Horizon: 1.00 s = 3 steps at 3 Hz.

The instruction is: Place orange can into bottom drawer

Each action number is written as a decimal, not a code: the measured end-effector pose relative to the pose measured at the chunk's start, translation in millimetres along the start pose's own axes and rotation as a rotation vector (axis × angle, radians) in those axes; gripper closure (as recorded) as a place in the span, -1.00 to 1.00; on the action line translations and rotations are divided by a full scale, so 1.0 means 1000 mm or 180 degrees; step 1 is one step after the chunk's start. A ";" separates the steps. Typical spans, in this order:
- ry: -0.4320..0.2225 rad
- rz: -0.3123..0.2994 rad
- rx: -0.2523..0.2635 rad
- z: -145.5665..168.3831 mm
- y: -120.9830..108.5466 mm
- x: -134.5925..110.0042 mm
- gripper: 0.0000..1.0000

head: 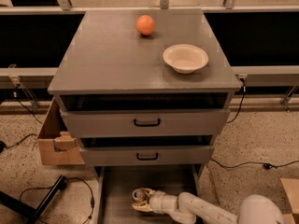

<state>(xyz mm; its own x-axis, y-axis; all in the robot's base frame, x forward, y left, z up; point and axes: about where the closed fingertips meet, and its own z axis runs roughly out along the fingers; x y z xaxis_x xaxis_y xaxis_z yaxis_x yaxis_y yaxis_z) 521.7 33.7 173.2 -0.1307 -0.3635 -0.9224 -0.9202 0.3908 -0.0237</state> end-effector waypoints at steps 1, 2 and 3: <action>-0.0004 0.0001 -0.0008 0.001 0.001 -0.001 -0.90; -0.0007 0.0002 -0.0012 0.002 0.002 -0.001 -1.00; -0.0006 0.0001 -0.0012 0.002 0.002 -0.001 -1.00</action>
Offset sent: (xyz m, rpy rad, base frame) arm -0.0004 0.0017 0.0001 0.0015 0.0006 0.0020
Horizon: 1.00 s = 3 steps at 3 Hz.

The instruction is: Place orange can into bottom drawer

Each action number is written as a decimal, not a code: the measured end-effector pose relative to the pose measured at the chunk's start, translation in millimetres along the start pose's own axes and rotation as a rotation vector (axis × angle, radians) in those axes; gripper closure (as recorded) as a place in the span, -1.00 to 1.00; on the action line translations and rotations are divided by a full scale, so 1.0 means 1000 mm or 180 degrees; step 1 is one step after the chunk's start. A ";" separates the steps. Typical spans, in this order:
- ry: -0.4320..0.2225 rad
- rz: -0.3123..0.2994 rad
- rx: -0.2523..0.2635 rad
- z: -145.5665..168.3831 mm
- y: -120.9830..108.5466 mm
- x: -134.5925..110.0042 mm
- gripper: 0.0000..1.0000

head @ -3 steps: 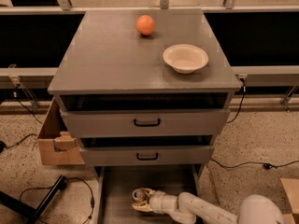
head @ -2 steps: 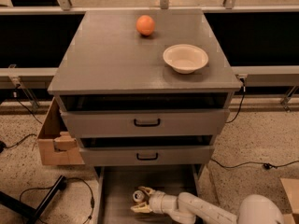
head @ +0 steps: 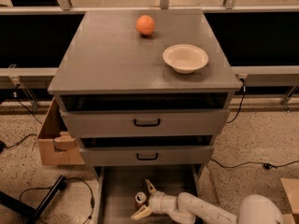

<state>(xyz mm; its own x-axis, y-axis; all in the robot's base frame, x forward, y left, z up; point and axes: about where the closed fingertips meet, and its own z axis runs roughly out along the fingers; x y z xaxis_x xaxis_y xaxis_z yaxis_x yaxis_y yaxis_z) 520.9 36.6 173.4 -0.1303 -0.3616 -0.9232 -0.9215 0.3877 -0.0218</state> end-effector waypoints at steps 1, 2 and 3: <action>0.0025 -0.0052 -0.0018 -0.005 0.005 -0.007 -1.00; 0.0073 -0.0234 0.0130 -0.027 0.001 -0.028 -1.00; 0.0218 -0.0324 0.0505 -0.098 -0.005 -0.051 -1.00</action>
Offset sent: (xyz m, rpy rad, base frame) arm -0.0957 -0.0862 0.0843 -0.1095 -0.0827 -0.1353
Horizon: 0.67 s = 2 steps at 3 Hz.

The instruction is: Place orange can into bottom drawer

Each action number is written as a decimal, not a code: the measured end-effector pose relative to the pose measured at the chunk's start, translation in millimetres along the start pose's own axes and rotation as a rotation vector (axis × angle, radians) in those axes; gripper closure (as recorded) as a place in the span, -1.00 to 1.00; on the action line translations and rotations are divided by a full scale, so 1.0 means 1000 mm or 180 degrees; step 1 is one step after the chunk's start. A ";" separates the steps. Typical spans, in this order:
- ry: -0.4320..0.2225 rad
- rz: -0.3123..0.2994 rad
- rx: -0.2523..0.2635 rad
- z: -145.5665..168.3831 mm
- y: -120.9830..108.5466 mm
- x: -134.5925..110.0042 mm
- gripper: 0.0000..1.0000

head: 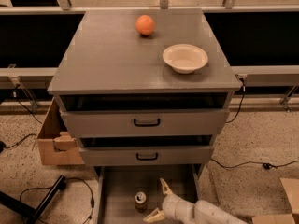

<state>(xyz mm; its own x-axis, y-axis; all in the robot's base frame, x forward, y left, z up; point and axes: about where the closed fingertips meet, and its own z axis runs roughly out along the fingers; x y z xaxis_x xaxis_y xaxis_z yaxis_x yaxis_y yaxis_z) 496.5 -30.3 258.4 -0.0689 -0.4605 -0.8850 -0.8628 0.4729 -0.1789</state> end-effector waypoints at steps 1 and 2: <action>0.0143 0.0057 0.0270 -0.084 -0.005 -0.020 -1.00; 0.0310 0.0113 0.0457 -0.155 0.010 -0.046 -1.00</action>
Offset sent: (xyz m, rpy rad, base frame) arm -0.1588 -0.1217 0.1657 -0.1360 0.0366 -0.2250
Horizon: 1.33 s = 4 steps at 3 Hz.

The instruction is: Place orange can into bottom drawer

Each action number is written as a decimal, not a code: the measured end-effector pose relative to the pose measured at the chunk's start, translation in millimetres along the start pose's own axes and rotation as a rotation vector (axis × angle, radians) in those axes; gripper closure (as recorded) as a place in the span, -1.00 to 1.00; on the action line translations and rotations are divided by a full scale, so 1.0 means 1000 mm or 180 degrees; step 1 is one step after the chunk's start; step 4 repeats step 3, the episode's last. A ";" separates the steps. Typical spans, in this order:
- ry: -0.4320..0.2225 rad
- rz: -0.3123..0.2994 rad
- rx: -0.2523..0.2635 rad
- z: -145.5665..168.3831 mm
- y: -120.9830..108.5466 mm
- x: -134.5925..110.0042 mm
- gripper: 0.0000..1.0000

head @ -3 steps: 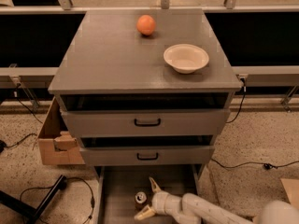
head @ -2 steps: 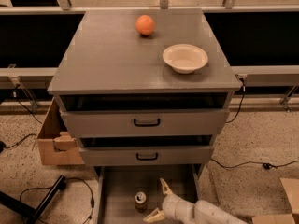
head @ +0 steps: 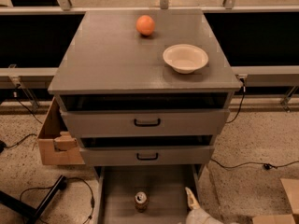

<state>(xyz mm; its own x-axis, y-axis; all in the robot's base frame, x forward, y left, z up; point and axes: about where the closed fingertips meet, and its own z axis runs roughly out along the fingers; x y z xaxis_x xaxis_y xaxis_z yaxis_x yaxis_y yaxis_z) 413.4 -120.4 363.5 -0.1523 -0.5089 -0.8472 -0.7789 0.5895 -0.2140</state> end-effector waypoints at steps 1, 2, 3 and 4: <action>0.0101 -0.0068 0.0180 -0.052 0.008 -0.024 -1.00; 0.0200 -0.0273 0.0367 -0.092 0.009 -0.064 -1.00; 0.0364 -0.0689 0.0601 -0.124 -0.006 -0.132 -1.00; 0.0364 -0.0689 0.0601 -0.124 -0.006 -0.132 -1.00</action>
Offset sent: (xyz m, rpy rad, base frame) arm -0.0622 -0.0291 0.2303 -0.3324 -0.2375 -0.0752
